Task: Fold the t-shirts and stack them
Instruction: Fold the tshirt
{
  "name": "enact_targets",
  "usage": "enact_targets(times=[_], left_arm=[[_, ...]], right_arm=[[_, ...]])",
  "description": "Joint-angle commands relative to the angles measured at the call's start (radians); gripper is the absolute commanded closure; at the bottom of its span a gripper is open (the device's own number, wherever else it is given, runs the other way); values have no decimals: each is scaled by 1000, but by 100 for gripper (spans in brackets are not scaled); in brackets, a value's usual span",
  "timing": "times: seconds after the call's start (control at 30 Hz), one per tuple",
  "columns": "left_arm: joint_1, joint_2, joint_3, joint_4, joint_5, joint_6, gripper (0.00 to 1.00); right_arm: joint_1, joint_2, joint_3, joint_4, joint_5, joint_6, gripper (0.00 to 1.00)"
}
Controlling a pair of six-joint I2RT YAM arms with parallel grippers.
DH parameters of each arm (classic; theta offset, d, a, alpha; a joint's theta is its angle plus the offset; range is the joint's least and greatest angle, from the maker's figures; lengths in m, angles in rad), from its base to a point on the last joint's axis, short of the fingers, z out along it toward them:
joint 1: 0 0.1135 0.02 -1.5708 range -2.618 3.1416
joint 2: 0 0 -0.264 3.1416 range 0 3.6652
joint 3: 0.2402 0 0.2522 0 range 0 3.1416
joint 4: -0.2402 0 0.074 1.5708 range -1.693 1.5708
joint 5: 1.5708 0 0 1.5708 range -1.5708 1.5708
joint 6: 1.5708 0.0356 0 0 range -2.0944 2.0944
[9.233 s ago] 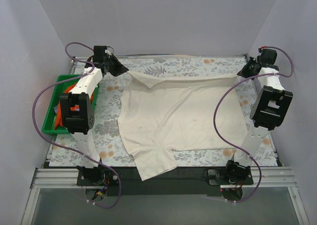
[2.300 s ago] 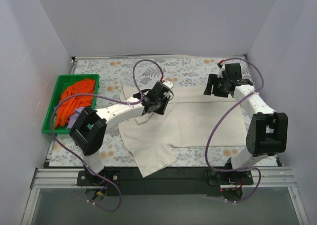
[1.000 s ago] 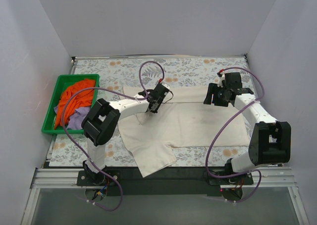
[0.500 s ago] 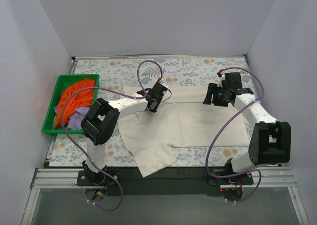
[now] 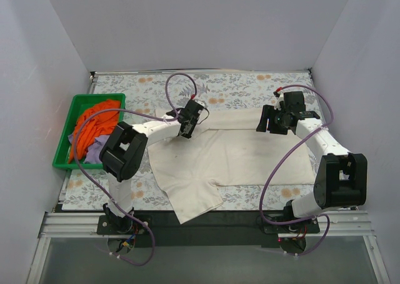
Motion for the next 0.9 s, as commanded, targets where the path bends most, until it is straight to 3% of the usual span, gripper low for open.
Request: enact_targets(times=[0.0, 0.13, 0.3, 0.37, 0.53, 0.87], left_arm=[[33, -47, -6, 12, -25, 9, 69], [44, -65, 11, 10, -3, 2, 65], [41, -110, 24, 0, 87, -17, 50], [31, -139, 15, 0, 120, -17, 49], [1, -164, -9, 9, 219, -8, 53], [-15, -76, 7, 1, 282, 8, 62]], right_arm=[[0, -6, -1, 9, -10, -13, 42], [0, -7, -3, 8, -15, -15, 42], [0, -9, 0, 8, -17, -15, 42], [0, -9, 0, 8, -18, -15, 42], [1, -9, -1, 8, -21, -15, 42], [0, -15, 2, 5, -21, -19, 42]])
